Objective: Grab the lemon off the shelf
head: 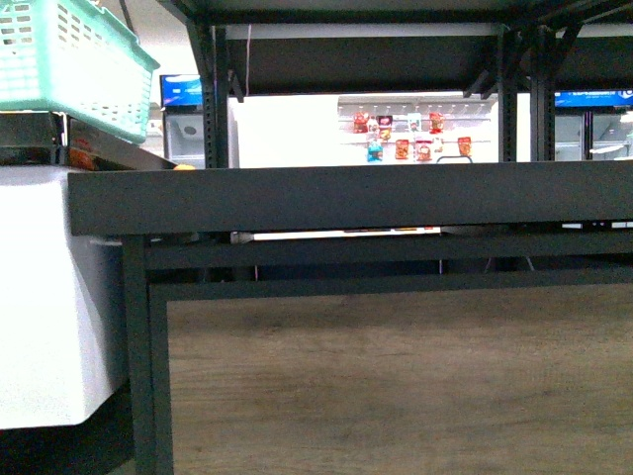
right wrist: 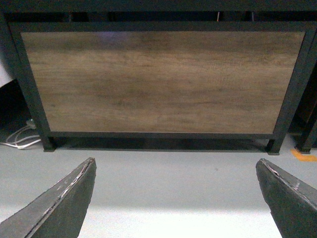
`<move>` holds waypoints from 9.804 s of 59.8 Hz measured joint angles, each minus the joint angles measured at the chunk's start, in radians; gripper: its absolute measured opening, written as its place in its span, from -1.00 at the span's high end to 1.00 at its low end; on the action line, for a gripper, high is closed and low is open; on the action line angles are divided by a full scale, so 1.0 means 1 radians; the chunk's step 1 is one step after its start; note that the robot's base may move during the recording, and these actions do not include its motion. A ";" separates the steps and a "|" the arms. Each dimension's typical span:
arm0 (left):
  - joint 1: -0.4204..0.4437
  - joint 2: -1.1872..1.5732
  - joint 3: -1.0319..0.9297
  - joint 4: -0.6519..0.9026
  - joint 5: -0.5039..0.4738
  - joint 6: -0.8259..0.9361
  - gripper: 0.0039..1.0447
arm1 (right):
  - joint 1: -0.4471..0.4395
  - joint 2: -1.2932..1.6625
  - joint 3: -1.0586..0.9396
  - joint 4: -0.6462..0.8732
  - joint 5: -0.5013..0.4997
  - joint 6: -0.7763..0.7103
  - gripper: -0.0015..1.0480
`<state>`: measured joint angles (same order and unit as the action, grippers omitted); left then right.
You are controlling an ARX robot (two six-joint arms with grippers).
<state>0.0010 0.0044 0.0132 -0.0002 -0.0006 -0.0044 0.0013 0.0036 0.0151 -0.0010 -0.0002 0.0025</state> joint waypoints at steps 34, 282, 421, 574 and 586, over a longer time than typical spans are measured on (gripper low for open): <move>0.000 0.000 0.000 0.000 0.000 0.000 -0.85 | 0.000 0.000 0.000 0.000 0.000 0.000 -0.86; 0.421 0.729 0.486 0.130 0.563 -0.678 -0.85 | 0.000 0.000 0.000 0.000 0.000 0.000 -0.86; 0.552 1.742 1.071 0.485 0.549 -1.138 0.77 | 0.000 0.000 0.000 0.000 0.000 0.000 -0.86; -0.314 1.558 0.930 0.432 0.662 -0.770 0.87 | 0.092 2.278 1.180 0.204 0.004 0.443 -0.86; -0.314 1.558 0.930 0.432 0.662 -0.770 0.87 | 0.082 2.369 1.225 0.327 -0.242 0.048 -0.86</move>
<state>-0.3130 1.5627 0.9436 0.4320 0.6617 -0.7742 0.0830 2.3722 1.2404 0.3264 -0.2424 0.0509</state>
